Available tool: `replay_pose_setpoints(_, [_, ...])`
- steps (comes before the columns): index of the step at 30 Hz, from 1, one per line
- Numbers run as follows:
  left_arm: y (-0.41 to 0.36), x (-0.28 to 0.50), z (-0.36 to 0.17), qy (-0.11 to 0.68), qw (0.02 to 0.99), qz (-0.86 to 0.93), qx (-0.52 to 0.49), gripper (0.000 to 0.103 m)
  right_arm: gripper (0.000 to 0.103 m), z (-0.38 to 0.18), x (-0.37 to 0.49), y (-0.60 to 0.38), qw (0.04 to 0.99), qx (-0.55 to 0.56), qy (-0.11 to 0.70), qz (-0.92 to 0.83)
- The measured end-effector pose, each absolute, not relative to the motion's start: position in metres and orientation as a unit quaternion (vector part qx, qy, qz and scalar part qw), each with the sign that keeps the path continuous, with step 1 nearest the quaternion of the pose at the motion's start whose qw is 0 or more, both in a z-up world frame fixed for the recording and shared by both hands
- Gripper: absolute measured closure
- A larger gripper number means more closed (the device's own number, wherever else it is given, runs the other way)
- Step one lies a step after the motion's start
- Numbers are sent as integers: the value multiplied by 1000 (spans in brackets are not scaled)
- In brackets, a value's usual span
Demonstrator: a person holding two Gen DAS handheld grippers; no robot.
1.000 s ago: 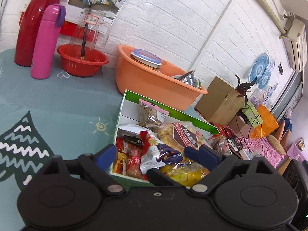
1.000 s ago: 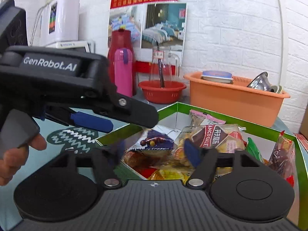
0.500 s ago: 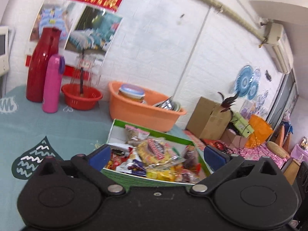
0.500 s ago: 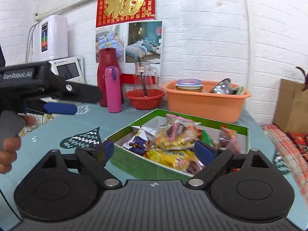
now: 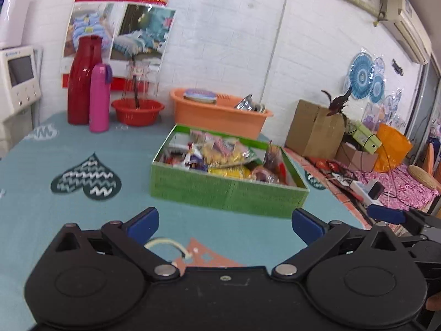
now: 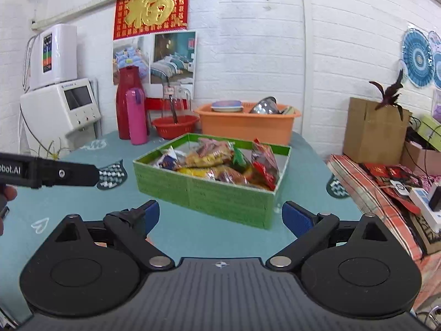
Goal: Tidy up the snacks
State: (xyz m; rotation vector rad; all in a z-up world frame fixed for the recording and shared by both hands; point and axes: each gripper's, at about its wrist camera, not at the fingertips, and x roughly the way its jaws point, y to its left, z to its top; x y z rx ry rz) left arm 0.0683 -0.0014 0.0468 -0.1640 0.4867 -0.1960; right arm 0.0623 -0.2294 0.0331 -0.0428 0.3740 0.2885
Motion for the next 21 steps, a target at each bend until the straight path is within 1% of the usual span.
replay_pose_setpoints(3, [-4,66,36,248,961,-80,-91,0,0,24,59,-231,973,-24,192,127])
replay_pose_setpoints(11, [-10,64,21,258,960,-67,-80,0,0,2,60,-233,970,-26,214,111])
replay_pose_setpoints(21, [-7,69,18,263,960,-55,-84,0,0,2,63,-234,971,-24,211,107])
